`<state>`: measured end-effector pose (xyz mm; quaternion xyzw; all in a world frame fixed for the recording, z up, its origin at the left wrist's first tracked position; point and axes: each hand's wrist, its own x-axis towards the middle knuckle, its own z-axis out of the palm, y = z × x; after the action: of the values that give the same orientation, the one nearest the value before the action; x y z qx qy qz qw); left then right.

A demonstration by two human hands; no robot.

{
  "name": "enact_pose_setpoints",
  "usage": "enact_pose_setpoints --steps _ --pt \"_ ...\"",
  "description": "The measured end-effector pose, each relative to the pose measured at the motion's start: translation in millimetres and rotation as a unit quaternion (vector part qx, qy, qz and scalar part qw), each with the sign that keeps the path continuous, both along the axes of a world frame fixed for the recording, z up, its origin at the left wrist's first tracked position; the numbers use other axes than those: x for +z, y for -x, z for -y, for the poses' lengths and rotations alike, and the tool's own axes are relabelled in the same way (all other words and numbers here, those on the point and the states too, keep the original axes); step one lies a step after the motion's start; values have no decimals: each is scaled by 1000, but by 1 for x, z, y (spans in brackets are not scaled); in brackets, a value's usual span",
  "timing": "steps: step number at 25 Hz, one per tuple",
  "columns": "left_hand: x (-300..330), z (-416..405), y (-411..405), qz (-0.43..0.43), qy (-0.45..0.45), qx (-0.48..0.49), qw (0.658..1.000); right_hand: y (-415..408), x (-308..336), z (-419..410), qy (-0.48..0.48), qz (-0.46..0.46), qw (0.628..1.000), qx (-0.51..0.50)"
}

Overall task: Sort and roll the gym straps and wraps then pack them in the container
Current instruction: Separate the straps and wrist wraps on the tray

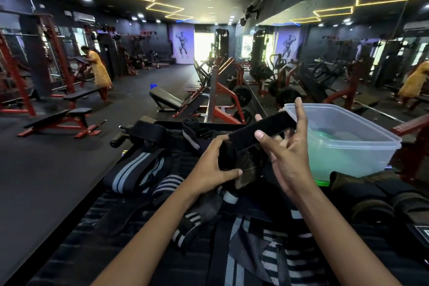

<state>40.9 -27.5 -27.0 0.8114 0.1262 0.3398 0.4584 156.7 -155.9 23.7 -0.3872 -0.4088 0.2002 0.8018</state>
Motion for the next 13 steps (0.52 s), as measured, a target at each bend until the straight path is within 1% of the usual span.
enact_pose_setpoints --steps 1,2,4,6,9,11,13 --pt "0 0 1 -10 -4 -12 1000 -1 0 0 0 -10 1000 -3" --pt "0 1 1 -15 -6 -19 1000 -2 0 1 8 -2 1000 -11" --pt "3 5 1 -11 -1 -7 1000 -6 -1 2 41 63 996 -52" --pt "7 8 2 8 -19 40 999 -8 -3 2 63 126 985 -94" --pt "7 7 4 -2 -51 99 994 -4 -6 1 69 131 985 -94" --pt "8 7 5 -16 -66 100 993 1 -8 0 71 145 982 -102" --pt "10 9 5 -28 -80 106 991 5 -12 -1 82 185 969 -139"
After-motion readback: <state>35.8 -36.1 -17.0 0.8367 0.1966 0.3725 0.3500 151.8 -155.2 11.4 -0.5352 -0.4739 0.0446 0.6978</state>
